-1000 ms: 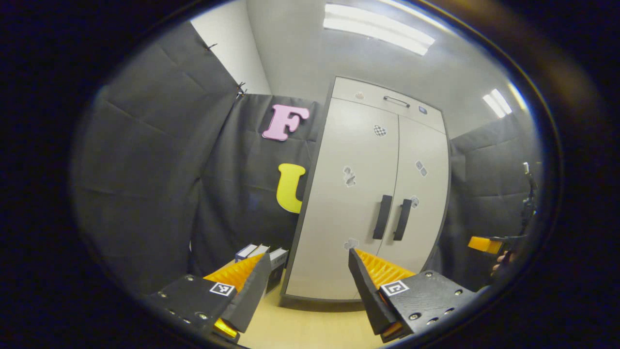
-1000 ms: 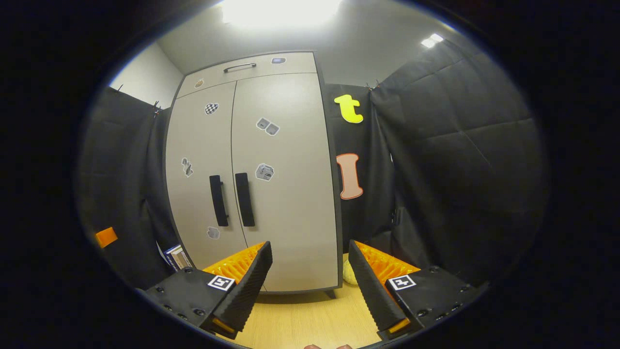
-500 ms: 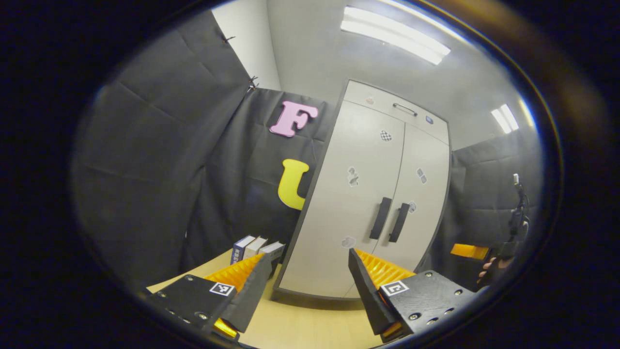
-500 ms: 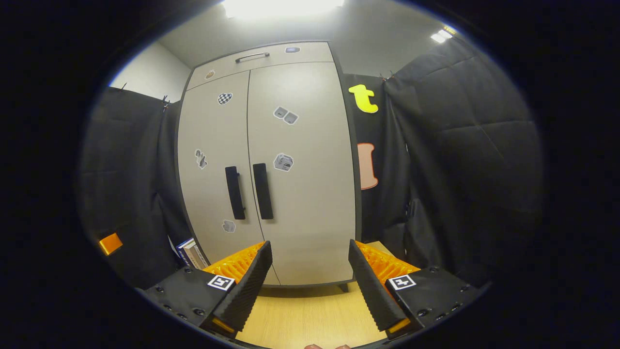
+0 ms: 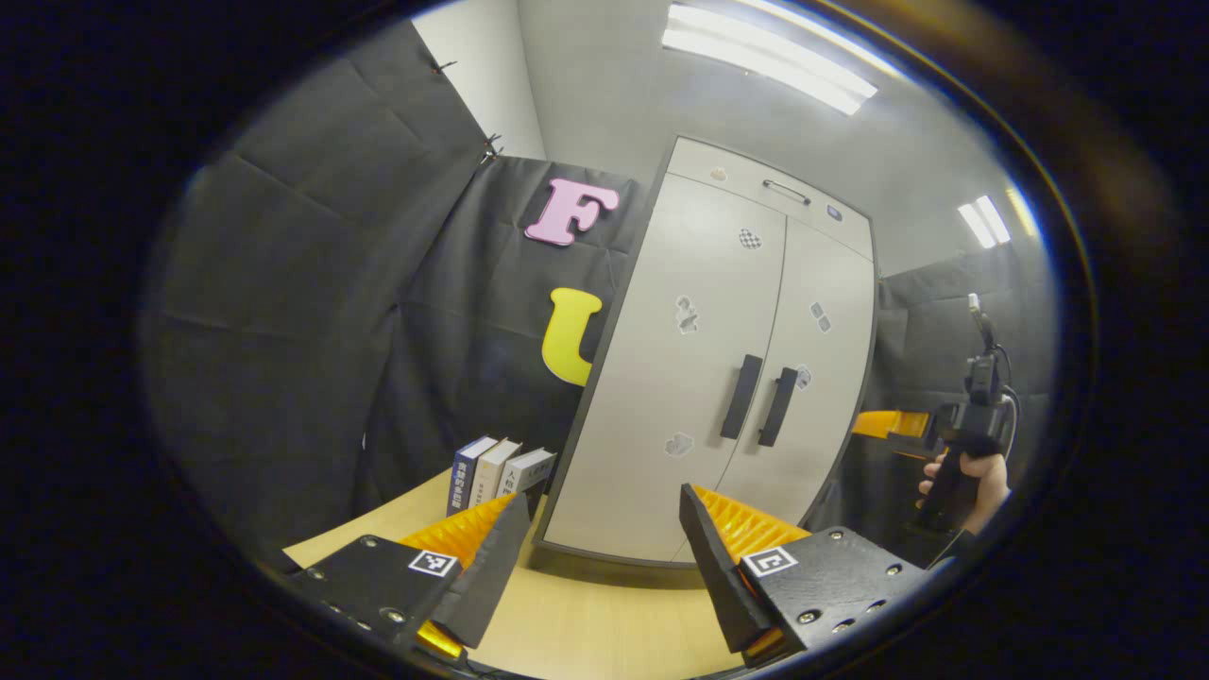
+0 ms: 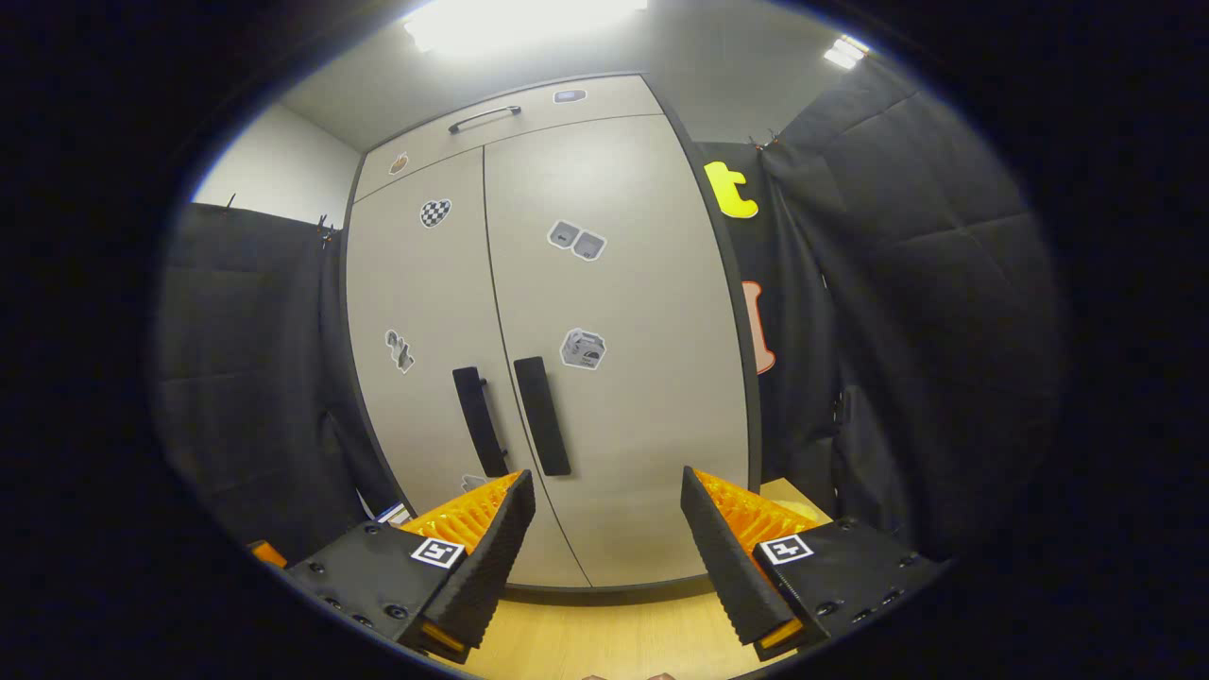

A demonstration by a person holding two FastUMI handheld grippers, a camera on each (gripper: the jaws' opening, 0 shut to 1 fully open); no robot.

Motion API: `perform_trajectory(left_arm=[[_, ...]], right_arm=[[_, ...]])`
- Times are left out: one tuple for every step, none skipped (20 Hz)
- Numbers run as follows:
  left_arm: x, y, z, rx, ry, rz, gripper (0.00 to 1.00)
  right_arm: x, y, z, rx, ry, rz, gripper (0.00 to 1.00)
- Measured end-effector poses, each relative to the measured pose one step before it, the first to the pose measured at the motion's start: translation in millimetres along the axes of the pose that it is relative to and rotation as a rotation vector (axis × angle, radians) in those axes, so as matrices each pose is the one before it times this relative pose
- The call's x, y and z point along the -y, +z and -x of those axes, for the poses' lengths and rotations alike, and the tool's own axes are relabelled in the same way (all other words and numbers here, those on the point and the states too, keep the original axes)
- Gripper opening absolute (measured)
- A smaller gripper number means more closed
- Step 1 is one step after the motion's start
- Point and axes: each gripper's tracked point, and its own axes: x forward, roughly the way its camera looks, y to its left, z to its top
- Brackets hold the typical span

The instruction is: Open the right door of the double-door shoe cabinet with the right hand, and open the left door with the left hand.

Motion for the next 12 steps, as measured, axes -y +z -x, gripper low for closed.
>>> perform_trajectory(left_arm=[[2.22, -3.30, -0.37, -0.00844, -0.00458, 0.00282, 0.90], [-0.34, -3.03, 0.05, -0.00777, -0.00033, -0.00011, 0.90], [-1.54, -2.78, -0.37, -0.00895, 0.00528, -0.00314, 0.90], [-3.37, -3.42, 0.84, -0.00949, 0.00950, -0.00286, 0.90], [-3.68, -1.70, 0.93, -0.00690, 0.01039, 0.00052, 0.90], [-2.57, -2.18, 1.67, -0.00695, 0.00878, 0.00432, 0.93], [-3.13, -0.45, 1.11, -0.00472, 0.00684, 0.00375, 0.90], [-4.08, 0.59, 1.57, 0.00049, 0.00638, -0.00182, 0.93], [-3.71, 1.95, 2.37, 0.00362, 0.00754, -0.00757, 0.93], [-3.64, 0.10, 1.90, 0.00200, 0.00731, -0.01079, 0.93], [-3.66, 0.33, 2.34, 0.00016, 0.00514, -0.00955, 0.93], [-3.46, -0.42, 1.30, 0.00125, 0.00592, -0.00790, 0.93]], right_arm=[[-4.02, 5.77, -8.54, 0.00041, 0.00607, -0.00469, 0.92], [-4.33, 6.92, -7.65, 0.00523, 0.00514, -0.00334, 0.98], [-4.06, 7.78, -6.37, 0.00610, 0.00380, -0.00101, 0.98], [-3.22, 9.11, -6.39, 0.02027, 0.00121, 0.00274, 0.97], [-2.62, 8.23, -7.79, 0.01729, -0.00323, 0.01072, 0.98], [-2.00, 4.85, -8.22, 0.00764, -0.00764, 0.01996, 0.97], [-1.86, 0.74, -6.30, -0.00525, -0.00444, 0.01691, 0.97], [-5.65, 1.44, -6.85, -0.00360, 0.00726, 0.00488, 0.97], [-6.13, 2.66, -5.76, 0.00025, 0.00994, -0.00120, 0.97], [-4.83, 4.05, -5.95, 0.01375, 0.00543, 0.00237, 0.98], [-4.66, 3.75, -5.39, 0.01283, 0.00072, 0.00666, 0.97], [-5.22, 0.94, -5.71, 0.00859, 0.00427, 0.01098, 0.97]])
